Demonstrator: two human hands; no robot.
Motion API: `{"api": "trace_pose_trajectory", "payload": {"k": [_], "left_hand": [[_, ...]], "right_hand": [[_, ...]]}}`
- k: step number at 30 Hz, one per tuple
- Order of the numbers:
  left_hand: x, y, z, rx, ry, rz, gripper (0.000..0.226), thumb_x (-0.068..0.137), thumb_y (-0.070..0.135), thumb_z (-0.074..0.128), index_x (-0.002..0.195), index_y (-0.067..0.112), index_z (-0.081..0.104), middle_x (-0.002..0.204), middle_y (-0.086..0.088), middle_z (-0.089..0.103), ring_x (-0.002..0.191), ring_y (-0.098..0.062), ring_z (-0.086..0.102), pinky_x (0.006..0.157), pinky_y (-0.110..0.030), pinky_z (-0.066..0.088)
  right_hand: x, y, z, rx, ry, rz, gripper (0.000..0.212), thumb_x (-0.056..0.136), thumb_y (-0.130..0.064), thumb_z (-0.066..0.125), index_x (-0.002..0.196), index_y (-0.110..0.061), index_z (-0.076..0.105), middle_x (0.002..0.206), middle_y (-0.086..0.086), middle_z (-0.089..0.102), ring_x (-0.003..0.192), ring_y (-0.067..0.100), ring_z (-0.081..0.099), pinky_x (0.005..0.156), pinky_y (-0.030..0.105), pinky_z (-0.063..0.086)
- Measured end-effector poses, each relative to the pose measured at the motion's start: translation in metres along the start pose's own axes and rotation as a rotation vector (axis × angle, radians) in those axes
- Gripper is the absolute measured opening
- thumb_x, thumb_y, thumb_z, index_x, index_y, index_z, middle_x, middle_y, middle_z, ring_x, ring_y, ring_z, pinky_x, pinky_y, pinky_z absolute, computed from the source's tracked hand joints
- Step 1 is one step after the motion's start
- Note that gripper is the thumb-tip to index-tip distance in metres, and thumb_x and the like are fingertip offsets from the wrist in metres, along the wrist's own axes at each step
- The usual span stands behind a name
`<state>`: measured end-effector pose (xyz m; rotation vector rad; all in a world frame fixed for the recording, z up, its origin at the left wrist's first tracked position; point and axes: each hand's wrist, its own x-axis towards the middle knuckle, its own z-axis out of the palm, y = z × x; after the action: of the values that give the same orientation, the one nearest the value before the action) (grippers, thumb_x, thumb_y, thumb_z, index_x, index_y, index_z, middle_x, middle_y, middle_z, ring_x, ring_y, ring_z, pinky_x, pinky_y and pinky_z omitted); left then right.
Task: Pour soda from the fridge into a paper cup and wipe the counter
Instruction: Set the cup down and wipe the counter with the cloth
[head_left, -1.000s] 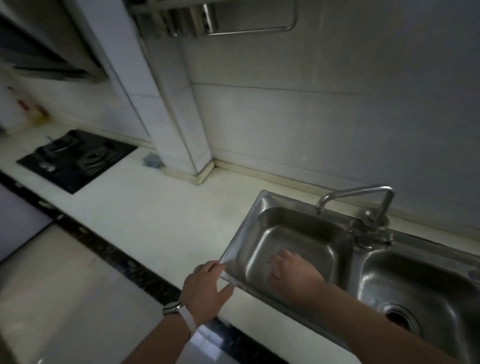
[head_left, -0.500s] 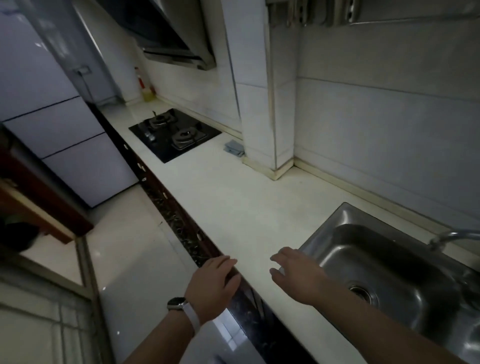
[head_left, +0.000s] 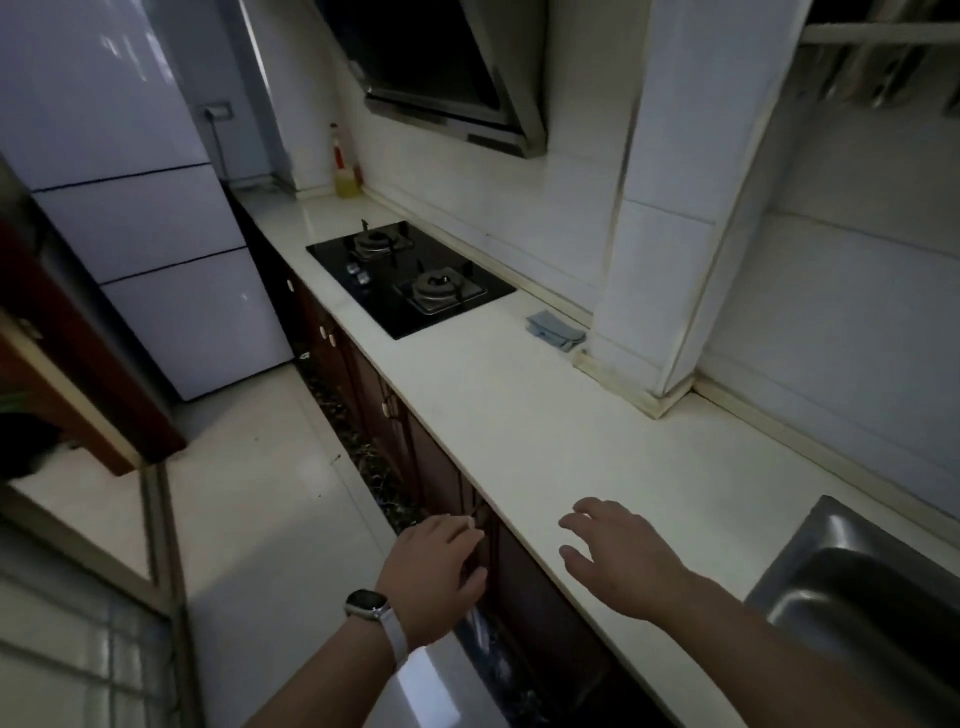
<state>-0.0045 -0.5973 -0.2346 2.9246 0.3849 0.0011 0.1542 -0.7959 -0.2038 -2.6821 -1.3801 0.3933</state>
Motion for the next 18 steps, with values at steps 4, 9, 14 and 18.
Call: {"api": "trace_pose_trajectory", "payload": {"k": [4,9,14,18], "left_hand": [[0.002,-0.040,-0.020,0.045,0.115,0.010,0.036,0.077,0.048,0.050,0.099,0.032,0.073,0.105,0.008,0.072,0.099,-0.017,0.069,0.082,-0.037,0.057],[0.017,-0.073,-0.038,0.102,0.142,-0.033,0.036,0.077,0.049,0.048,0.097,0.031,0.073,0.107,0.007,0.072,0.101,-0.018,0.068,0.086,-0.041,0.055],[0.049,-0.104,-0.038,0.093,0.108,-0.075,0.040,0.079,0.048,0.047,0.104,0.029,0.072,0.113,0.003,0.071,0.107,-0.021,0.066,0.090,-0.044,0.053],[0.083,-0.131,-0.030,0.113,0.098,-0.067,0.036,0.081,0.046,0.048,0.104,0.032,0.072,0.114,0.005,0.071,0.108,-0.020,0.065,0.092,-0.042,0.052]], "right_hand": [[0.035,-0.033,-0.007,-0.071,0.048,-0.031,0.048,0.099,-0.047,0.038,0.142,-0.029,0.045,0.149,-0.005,0.040,0.133,0.016,0.040,0.105,0.032,0.035],[0.079,-0.057,-0.012,-0.091,0.079,-0.060,0.047,0.098,-0.046,0.039,0.141,-0.028,0.047,0.149,-0.003,0.041,0.133,0.018,0.041,0.105,0.033,0.035],[0.127,-0.066,-0.011,-0.061,0.069,-0.066,0.046,0.098,-0.045,0.040,0.140,-0.029,0.048,0.145,-0.005,0.044,0.129,0.017,0.044,0.102,0.032,0.038],[0.173,-0.063,0.001,-0.013,0.025,-0.054,0.044,0.098,-0.045,0.040,0.138,-0.029,0.049,0.144,-0.004,0.045,0.129,0.018,0.043,0.100,0.033,0.039]]}}
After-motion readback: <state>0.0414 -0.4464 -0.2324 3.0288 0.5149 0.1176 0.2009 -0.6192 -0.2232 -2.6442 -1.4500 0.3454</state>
